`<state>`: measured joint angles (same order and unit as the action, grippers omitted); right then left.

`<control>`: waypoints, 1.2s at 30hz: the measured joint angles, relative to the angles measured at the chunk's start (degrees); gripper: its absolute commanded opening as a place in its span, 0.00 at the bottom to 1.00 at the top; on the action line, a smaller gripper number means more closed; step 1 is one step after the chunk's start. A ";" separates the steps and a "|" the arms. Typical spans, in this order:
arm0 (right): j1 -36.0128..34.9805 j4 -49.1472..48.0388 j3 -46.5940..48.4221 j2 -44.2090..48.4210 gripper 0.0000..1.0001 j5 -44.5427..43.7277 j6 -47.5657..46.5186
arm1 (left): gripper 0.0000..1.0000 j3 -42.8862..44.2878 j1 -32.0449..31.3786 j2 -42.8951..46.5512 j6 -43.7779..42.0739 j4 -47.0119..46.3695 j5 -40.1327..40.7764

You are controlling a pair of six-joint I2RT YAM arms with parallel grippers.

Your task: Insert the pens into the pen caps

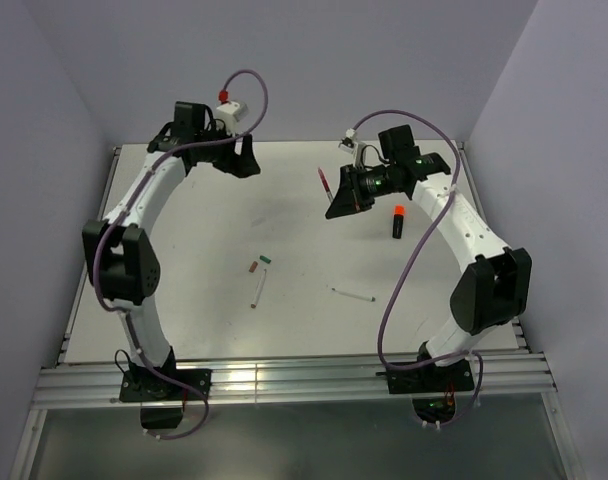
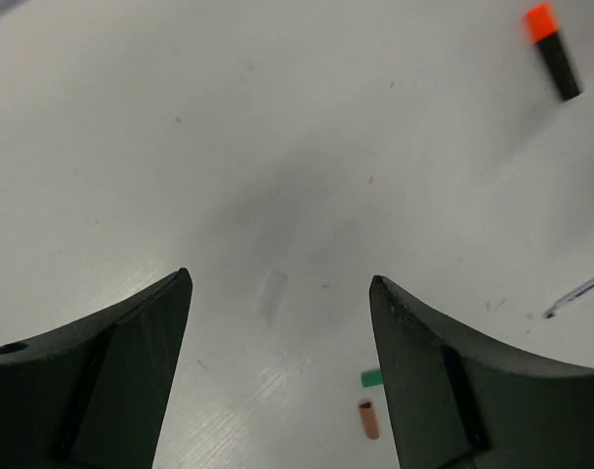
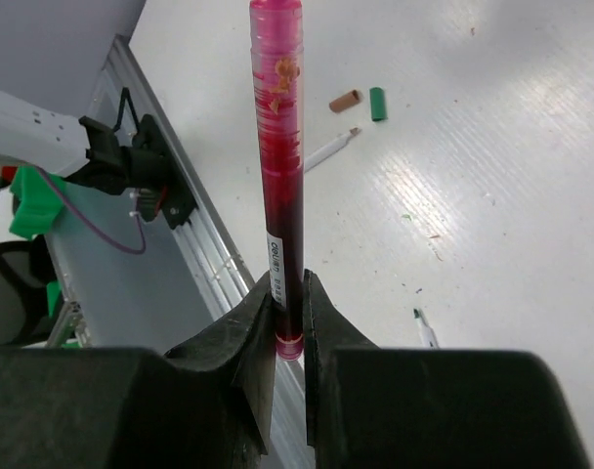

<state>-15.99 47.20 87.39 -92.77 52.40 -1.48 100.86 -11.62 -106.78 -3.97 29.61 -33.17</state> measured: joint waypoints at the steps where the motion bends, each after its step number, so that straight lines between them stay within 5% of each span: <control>1: 0.33 0.00 -0.22 0.48 0.00 -0.74 -0.17 | 0.77 2.25 -0.61 -2.84 -2.34 2.86 1.66; 10: 0.76 1.22 -0.59 5.68 0.00 -6.10 -3.39 | 0.46 24.11 -5.40 -23.04 -13.18 20.37 10.58; 14: 0.76 1.70 -1.49 6.08 0.00 -7.04 -4.39 | 0.40 24.85 -7.02 -25.79 -16.31 23.23 13.81; 36: 0.76 2.14 -3.34 6.08 0.00 -7.82 -5.66 | 0.55 21.88 -12.17 -31.69 -19.76 25.57 24.22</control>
<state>-15.22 49.34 84.05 -86.70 44.58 -7.14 122.74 -23.79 -138.47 -23.73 55.18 -8.95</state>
